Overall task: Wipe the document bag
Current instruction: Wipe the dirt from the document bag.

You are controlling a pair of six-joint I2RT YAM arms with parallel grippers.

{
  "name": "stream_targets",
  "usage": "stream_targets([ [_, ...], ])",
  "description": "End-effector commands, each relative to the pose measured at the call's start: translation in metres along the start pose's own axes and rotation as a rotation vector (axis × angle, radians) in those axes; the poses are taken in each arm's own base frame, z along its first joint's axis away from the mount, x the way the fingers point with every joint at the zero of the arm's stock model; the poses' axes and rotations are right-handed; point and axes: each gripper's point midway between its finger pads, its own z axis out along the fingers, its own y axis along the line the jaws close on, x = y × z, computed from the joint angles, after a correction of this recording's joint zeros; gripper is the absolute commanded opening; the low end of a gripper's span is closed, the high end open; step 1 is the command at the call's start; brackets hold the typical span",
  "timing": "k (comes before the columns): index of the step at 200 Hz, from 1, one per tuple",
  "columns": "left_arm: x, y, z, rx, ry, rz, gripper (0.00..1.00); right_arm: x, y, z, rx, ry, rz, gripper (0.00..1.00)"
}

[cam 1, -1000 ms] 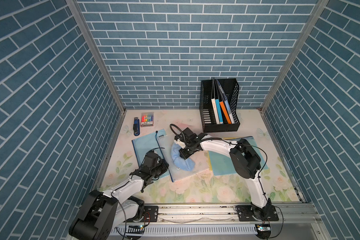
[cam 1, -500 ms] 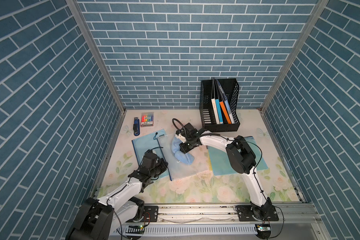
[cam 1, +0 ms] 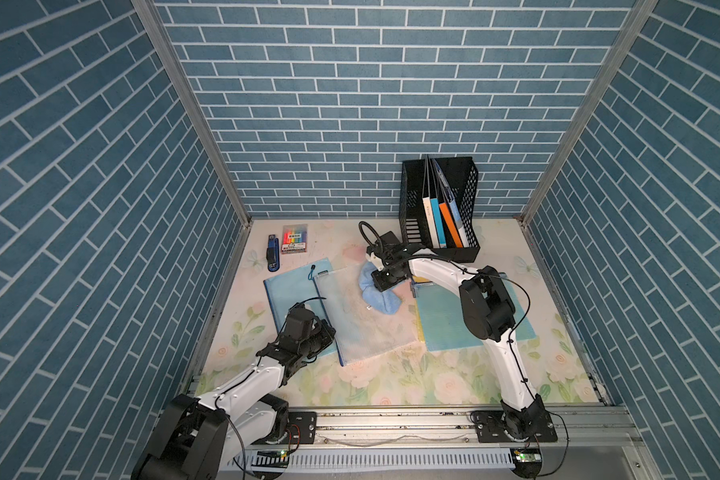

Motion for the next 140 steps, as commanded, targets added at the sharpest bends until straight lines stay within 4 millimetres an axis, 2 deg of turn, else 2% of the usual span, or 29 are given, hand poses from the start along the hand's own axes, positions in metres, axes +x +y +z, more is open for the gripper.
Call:
stream_targets([
  [1,0.007,0.005,0.003,-0.007,0.027,0.002,0.0,0.015,0.074,0.019,-0.149,0.049,-0.142,0.12],
  [16,0.009,0.005,0.004,-0.008,0.035,0.002,0.0,0.015,0.108,0.022,-0.216,0.046,-0.189,0.12],
  [32,0.01,0.004,0.005,-0.008,0.041,0.005,0.0,0.014,0.132,0.026,-0.265,0.04,-0.217,0.12],
  [55,0.012,0.004,0.005,-0.009,0.046,0.007,0.0,0.01,0.137,0.04,-0.261,0.057,-0.216,0.12],
  [73,0.011,0.003,0.004,-0.008,0.041,0.006,0.0,0.005,0.119,0.05,-0.194,0.072,-0.203,0.13],
  [87,0.011,0.004,0.003,-0.012,0.038,0.005,0.0,-0.006,0.1,0.049,-0.149,0.055,-0.176,0.13],
  [118,0.013,0.006,-0.001,-0.007,0.033,-0.002,0.0,-0.037,0.037,0.032,-0.048,-0.025,-0.081,0.14],
  [140,0.015,0.008,-0.001,-0.01,0.038,-0.003,0.0,-0.047,-0.014,0.027,0.035,-0.033,-0.016,0.14],
])
